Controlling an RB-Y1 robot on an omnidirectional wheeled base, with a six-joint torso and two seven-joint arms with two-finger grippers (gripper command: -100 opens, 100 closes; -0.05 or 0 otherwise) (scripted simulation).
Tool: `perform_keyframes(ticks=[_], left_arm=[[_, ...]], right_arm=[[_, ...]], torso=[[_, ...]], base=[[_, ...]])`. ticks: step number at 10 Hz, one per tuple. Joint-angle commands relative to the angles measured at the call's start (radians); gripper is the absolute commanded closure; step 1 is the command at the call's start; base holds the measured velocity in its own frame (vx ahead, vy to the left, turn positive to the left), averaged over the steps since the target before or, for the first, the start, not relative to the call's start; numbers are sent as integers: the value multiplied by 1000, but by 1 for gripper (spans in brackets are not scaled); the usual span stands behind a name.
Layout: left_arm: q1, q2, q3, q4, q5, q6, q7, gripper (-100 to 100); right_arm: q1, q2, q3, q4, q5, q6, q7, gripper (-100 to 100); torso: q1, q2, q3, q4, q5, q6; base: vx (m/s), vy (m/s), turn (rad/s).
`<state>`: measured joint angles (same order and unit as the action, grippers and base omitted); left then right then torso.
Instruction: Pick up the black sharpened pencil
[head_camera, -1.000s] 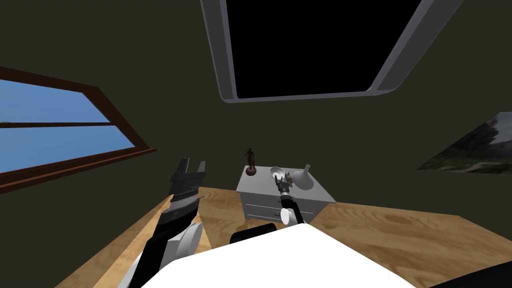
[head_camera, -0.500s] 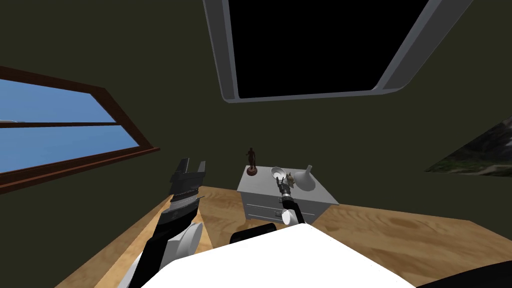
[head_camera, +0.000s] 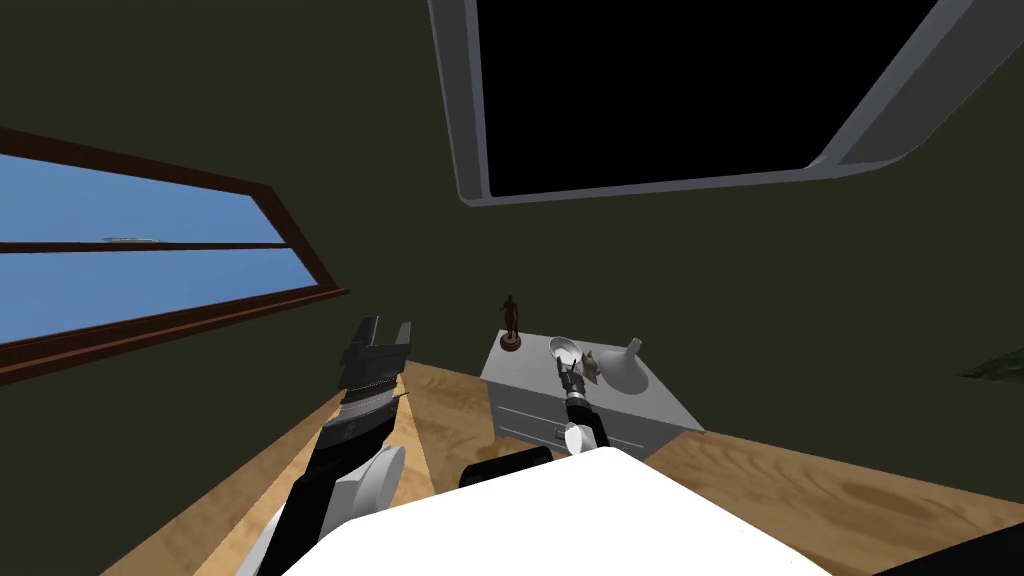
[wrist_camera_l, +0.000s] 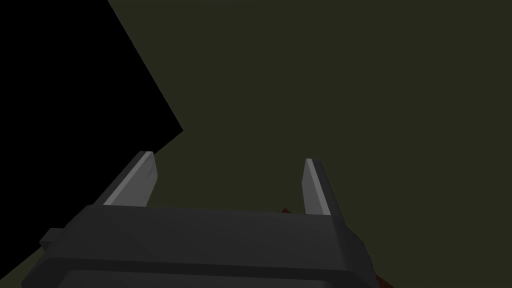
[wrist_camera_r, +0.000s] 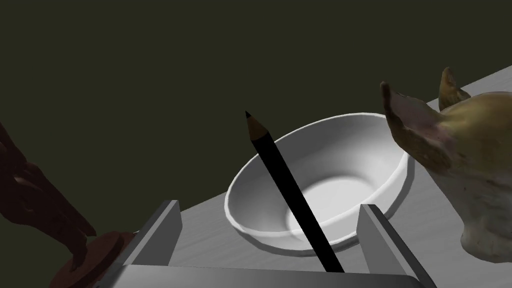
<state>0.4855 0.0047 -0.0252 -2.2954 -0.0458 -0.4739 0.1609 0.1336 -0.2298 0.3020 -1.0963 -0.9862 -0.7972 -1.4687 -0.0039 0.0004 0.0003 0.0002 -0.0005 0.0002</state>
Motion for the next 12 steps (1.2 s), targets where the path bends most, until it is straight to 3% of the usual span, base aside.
perform_keyframes(ticks=[1,2,3,6,8,9,12], left_arm=[[0,0,0,0,0,0,0,0],[0,0,0,0,0,0,0,0],[0,0,0,0,0,0,0,0],[0,0,0,0,0,0,0,0],[0,0,0,0,0,0,0,0],[0,0,0,0,0,0,0,0],[0,0,0,0,0,0,0,0]], right_arm=[[30,19,-42,-20,4,-3,9,-100],[72,49,-75,-49,13,-11,16,-100],[73,49,-89,-49,13,-11,16,-100],[153,109,-176,-107,30,-27,29,-100],[157,109,-184,-107,30,-27,29,-100],[199,140,-232,-136,39,-35,35,-100],[199,140,-232,-136,39,-35,35,-100]], torso=[[0,0,0,0,0,0],[0,0,0,0,0,0],[0,1,0,0,-1,-1],[1,1,0,0,-1,-1],[0,1,0,0,-1,-1],[2,0,0,0,-1,-1],[2,0,0,0,-1,0]], base=[[-5,-68,419],[-27,-69,429],[-57,-62,204],[-48,-56,219],[-40,-42,200],[-36,-33,230],[-20,-19,141]])
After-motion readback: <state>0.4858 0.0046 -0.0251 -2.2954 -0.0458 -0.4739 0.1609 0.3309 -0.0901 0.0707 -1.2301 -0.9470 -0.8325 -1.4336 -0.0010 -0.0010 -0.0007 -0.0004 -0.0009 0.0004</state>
